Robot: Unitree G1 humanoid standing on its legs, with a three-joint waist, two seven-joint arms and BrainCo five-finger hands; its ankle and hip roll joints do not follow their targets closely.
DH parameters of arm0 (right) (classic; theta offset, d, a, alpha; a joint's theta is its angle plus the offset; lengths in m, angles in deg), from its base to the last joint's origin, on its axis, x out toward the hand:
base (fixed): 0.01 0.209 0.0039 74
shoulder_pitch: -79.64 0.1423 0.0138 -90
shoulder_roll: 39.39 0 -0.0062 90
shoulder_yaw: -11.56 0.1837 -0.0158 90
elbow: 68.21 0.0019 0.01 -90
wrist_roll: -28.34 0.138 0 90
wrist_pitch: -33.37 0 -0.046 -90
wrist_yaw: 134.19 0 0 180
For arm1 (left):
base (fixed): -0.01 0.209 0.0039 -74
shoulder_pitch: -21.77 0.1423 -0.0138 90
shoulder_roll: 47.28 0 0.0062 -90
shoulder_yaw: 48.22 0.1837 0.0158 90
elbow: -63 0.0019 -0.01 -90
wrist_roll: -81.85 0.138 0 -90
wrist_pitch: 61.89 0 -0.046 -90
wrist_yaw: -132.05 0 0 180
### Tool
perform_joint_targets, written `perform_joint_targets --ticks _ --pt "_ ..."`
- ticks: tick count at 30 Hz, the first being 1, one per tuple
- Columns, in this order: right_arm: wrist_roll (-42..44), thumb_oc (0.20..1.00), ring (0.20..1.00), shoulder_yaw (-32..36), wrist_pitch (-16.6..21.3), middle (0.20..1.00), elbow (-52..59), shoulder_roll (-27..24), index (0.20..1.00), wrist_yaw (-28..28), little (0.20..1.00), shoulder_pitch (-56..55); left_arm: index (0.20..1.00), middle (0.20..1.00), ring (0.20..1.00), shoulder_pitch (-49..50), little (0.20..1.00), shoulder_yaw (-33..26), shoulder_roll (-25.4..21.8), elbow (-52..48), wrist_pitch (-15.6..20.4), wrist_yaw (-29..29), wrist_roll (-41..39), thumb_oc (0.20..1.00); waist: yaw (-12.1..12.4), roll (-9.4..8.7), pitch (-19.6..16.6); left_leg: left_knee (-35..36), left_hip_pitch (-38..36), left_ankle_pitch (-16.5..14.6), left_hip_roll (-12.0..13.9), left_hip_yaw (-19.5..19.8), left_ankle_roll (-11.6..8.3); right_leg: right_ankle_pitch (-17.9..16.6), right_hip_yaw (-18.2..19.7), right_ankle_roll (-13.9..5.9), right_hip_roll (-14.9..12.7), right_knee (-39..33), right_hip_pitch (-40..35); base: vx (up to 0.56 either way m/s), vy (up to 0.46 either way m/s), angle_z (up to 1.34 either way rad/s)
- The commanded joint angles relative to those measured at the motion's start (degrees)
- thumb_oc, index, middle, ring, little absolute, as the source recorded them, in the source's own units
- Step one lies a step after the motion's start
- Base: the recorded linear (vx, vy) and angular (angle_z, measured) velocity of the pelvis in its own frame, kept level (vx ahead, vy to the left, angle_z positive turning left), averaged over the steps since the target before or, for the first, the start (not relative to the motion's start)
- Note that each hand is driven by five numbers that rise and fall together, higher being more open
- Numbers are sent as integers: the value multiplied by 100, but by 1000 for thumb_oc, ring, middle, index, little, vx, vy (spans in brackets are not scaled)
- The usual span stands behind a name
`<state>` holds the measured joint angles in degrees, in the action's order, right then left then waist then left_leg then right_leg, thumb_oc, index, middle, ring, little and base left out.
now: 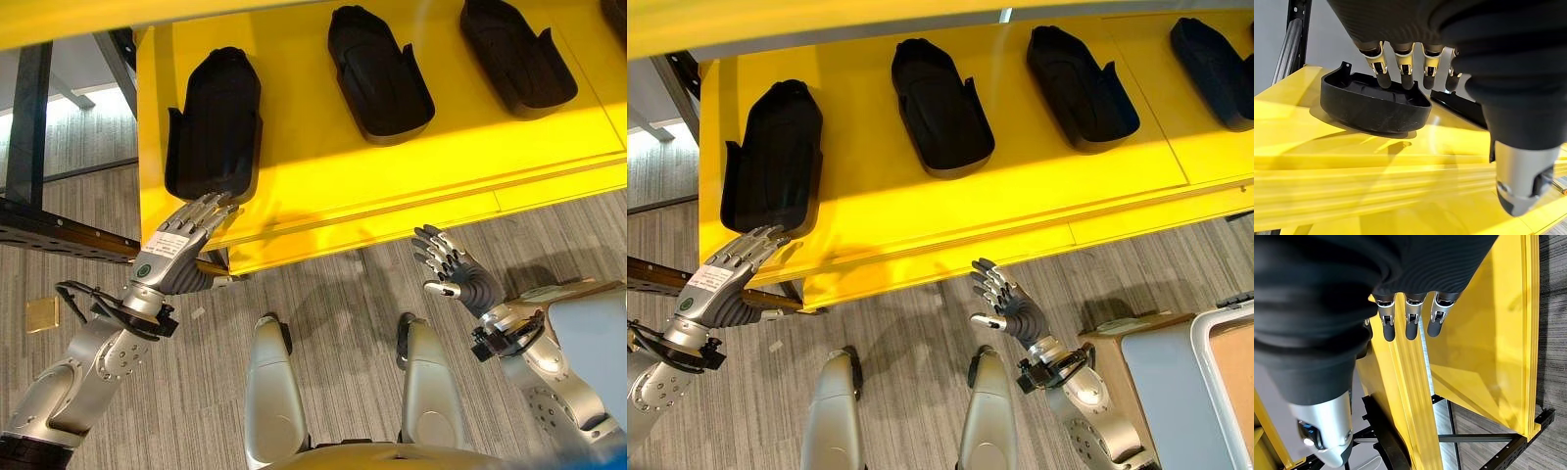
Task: Move parts from the plastic box to the shelf.
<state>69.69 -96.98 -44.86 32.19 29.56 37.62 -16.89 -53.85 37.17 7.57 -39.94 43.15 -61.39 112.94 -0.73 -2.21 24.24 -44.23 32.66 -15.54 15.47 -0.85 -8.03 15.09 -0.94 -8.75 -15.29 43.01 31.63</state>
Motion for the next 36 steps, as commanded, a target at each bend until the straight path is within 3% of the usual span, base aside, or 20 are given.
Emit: perform_joint_targets --ticks 1,36 --pt "11 1000 1000 109 336 1000 57 32 1000 24 1000 171 1000 1000 1000 40 1000 74 -276 124 -1 7 153 1000 -43 -87 -206 319 -134 621 78 235 70 -425 425 41 -135 264 54 0 0 0" --pt "48 1000 1000 114 244 1000 -64 148 1000 21 1000 228 1000 1000 1000 -535 1000 311 31 816 -305 -62 456 1000 -88 -101 -240 207 -112 535 77 225 51 -331 492 52 -108 414 139 0 0 0"
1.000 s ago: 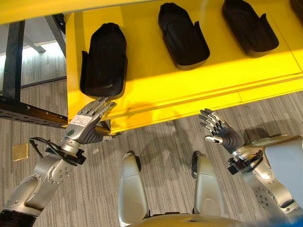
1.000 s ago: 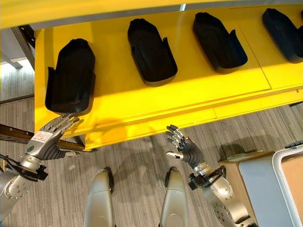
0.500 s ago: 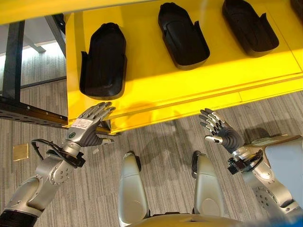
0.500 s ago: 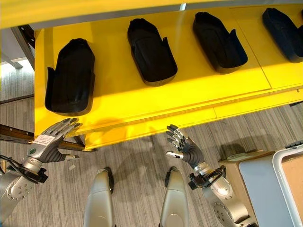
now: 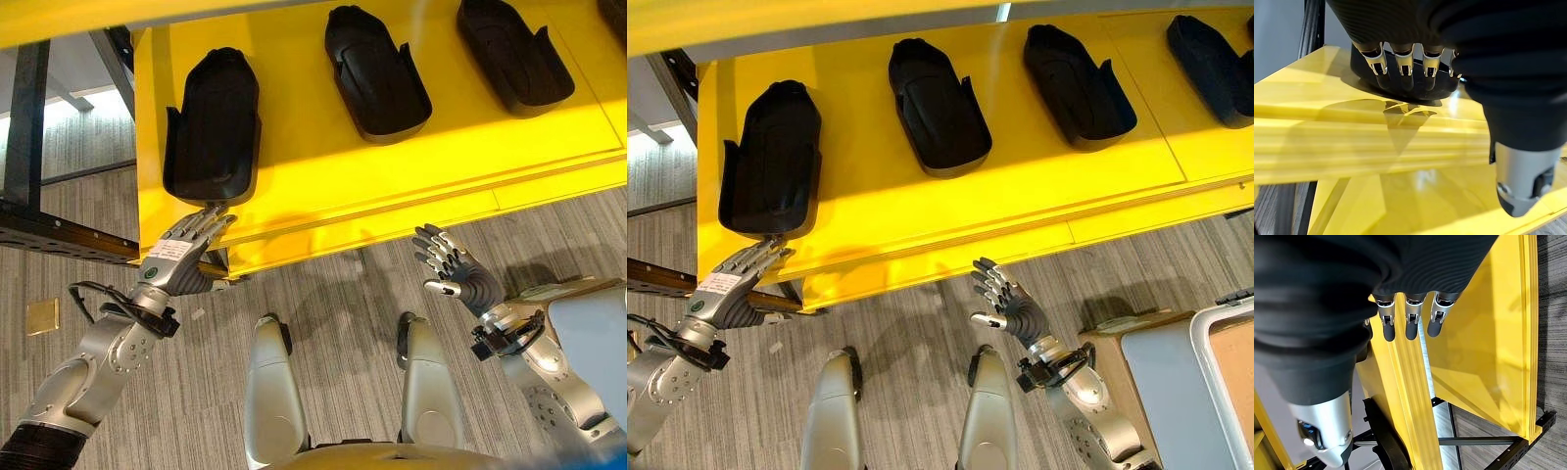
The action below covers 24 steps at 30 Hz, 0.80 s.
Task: Move parts from the plastic box to the shelf.
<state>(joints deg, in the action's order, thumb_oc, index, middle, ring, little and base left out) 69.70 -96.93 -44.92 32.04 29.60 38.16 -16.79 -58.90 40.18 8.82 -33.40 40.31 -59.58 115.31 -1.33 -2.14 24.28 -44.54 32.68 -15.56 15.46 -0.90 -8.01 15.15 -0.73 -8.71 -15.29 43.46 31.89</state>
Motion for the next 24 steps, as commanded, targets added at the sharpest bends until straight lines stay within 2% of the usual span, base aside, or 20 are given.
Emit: perform_joint_targets --ticks 1,24 --pt "40 1000 1000 98 246 1000 -47 148 1000 -33 1000 219 1000 1000 1000 -62 1000 24 -83 174 -38 -248 240 1000 -32 -108 -245 237 -116 536 78 231 49 -338 472 47 -105 378 116 0 0 0" --pt "167 1000 1000 -58 163 1000 -161 243 1000 -24 1000 326 1000 1000 1000 -1109 1000 865 305 807 -184 -256 337 1000 -133 -180 -317 247 -105 547 120 204 30 -370 523 74 -52 361 174 0 -1 -1"
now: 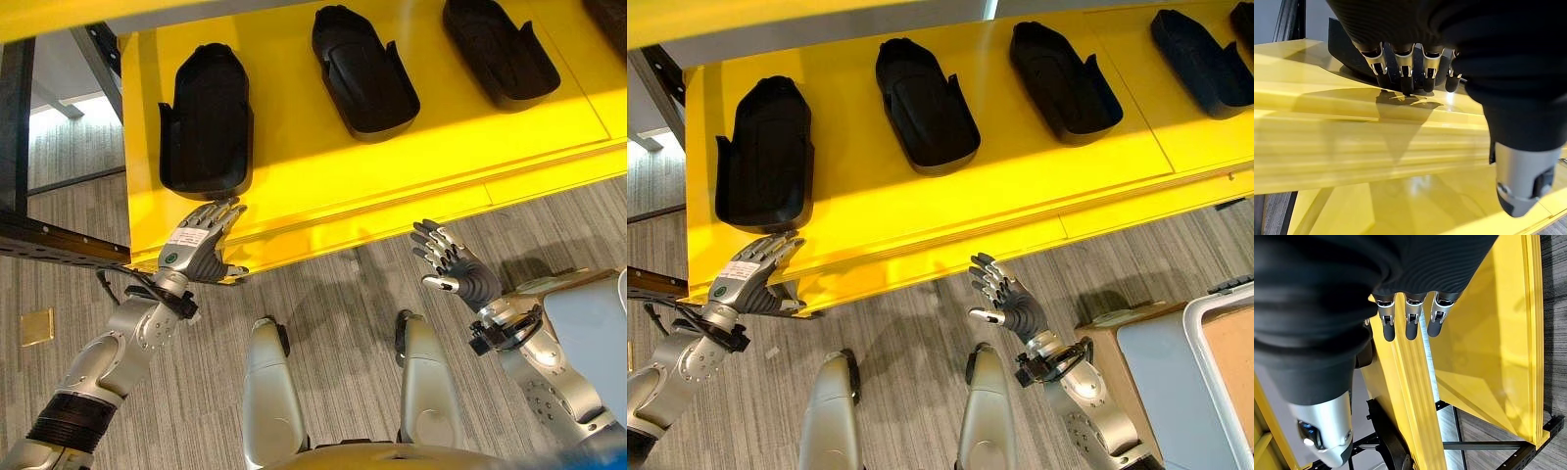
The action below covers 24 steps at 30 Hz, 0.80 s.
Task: Move parts from the plastic box to the shelf.
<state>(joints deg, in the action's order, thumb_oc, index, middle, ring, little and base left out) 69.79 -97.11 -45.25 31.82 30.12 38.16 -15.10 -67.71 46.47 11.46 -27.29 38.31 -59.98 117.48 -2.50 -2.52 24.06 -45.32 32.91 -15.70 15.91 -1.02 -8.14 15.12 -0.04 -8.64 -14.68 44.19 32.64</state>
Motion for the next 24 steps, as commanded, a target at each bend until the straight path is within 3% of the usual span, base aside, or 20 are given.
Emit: perform_joint_targets --ticks 1,24 --pt "158 1000 1000 -51 194 1000 -143 196 1000 -27 1000 161 1000 1000 1000 -261 1000 266 54 234 15 -222 120 1000 -19 -142 -299 319 -124 562 76 214 41 -364 455 68 -114 288 98 0 0 0" --pt "177 1000 1000 -97 227 1000 -157 201 1000 -19 1000 143 1000 1000 1000 -855 1000 516 131 297 -39 -399 243 1000 -101 -151 -394 308 -100 560 110 175 21 -378 502 62 -53 304 180 0 0 -2"
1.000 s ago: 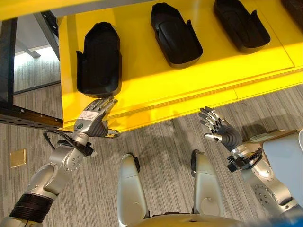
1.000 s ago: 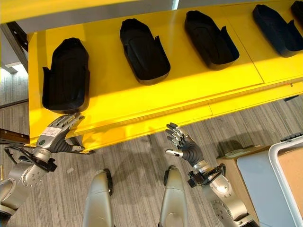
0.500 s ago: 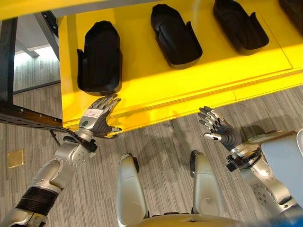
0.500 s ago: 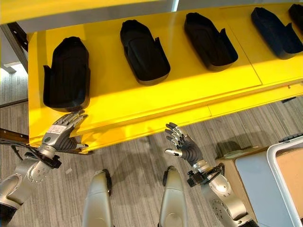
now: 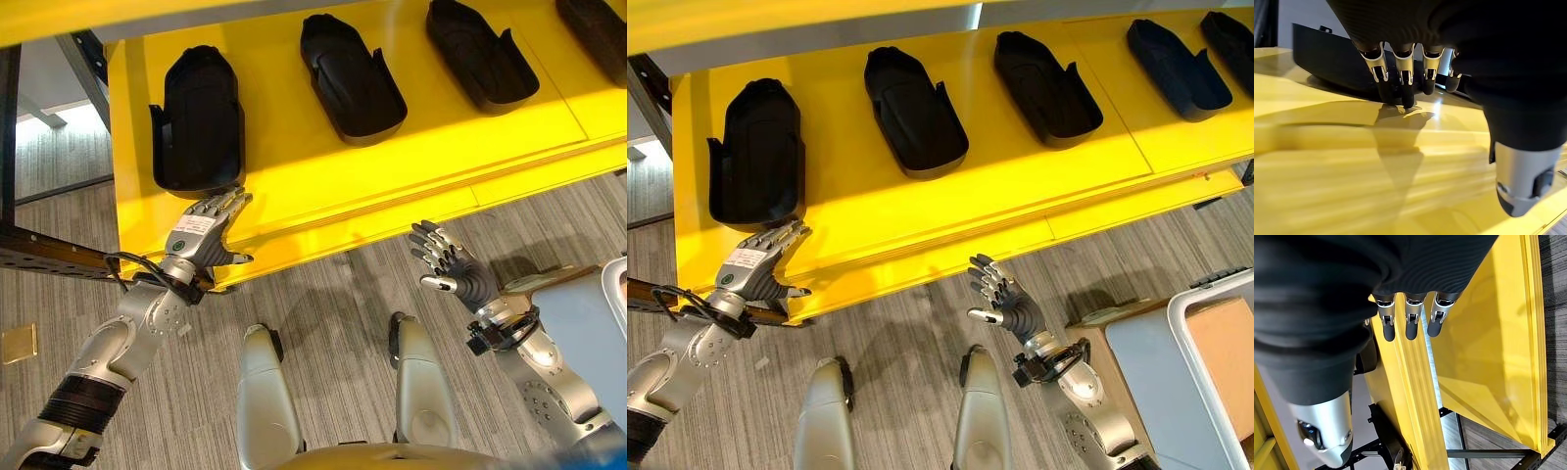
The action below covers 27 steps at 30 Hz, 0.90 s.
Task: Move parts from the plastic box to the shelf.
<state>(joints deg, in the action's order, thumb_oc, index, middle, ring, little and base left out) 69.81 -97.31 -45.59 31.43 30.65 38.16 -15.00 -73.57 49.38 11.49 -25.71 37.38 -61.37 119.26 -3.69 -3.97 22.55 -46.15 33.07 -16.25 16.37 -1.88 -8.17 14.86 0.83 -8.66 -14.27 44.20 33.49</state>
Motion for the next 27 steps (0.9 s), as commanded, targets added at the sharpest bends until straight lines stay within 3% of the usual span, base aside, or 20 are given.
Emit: perform_joint_targets --ticks 1,27 --pt "179 1000 1000 -81 257 1000 -118 153 1000 -20 1000 130 1000 1000 1000 -287 1000 232 123 135 56 -266 68 1000 14 -6 -243 387 -115 615 64 260 25 -357 415 64 -91 303 95 0 0 0" --pt "234 1000 1000 -155 307 1000 -120 155 1000 -25 1000 114 1000 1000 1000 -844 1000 593 169 -69 180 -330 85 1000 -56 -25 -279 413 -136 646 90 242 13 -385 435 68 -55 267 82 0 0 0"
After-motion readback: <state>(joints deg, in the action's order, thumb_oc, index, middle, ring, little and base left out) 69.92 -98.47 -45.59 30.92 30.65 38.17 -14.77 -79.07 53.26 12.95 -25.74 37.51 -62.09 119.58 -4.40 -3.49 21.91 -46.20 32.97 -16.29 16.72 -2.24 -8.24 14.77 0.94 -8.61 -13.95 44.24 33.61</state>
